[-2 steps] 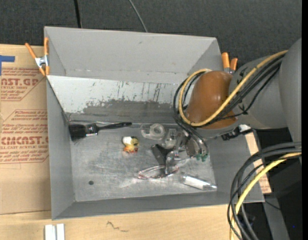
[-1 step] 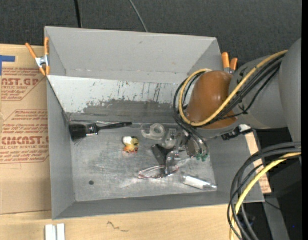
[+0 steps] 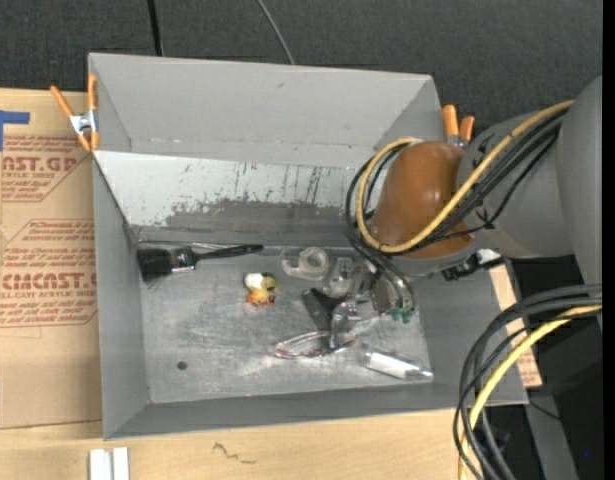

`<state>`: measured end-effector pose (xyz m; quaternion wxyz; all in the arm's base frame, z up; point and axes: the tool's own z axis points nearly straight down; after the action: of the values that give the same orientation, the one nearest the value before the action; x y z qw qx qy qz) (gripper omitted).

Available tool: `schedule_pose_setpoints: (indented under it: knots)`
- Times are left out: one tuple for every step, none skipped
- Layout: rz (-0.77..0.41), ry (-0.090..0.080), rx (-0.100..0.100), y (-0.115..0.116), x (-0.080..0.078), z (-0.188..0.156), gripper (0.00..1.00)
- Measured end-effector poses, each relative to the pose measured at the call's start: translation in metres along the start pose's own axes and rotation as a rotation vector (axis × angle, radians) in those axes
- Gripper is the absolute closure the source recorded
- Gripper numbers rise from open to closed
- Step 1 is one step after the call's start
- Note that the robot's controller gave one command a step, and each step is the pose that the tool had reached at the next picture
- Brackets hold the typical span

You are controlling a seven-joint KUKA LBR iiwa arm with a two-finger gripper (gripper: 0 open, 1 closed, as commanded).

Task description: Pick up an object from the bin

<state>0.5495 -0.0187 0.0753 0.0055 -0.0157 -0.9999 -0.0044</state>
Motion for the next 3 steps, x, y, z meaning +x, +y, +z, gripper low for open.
schedule_pose_setpoints:
  knots:
    - [-0.001, -0.002, 0.002, 0.001, 0.001, -0.001, 1.0]
    - [-0.001, -0.005, 0.004, 0.001, 0.002, -0.005, 1.0]
    - [0.0, -0.003, 0.006, 0.0, 0.003, -0.019, 1.0]
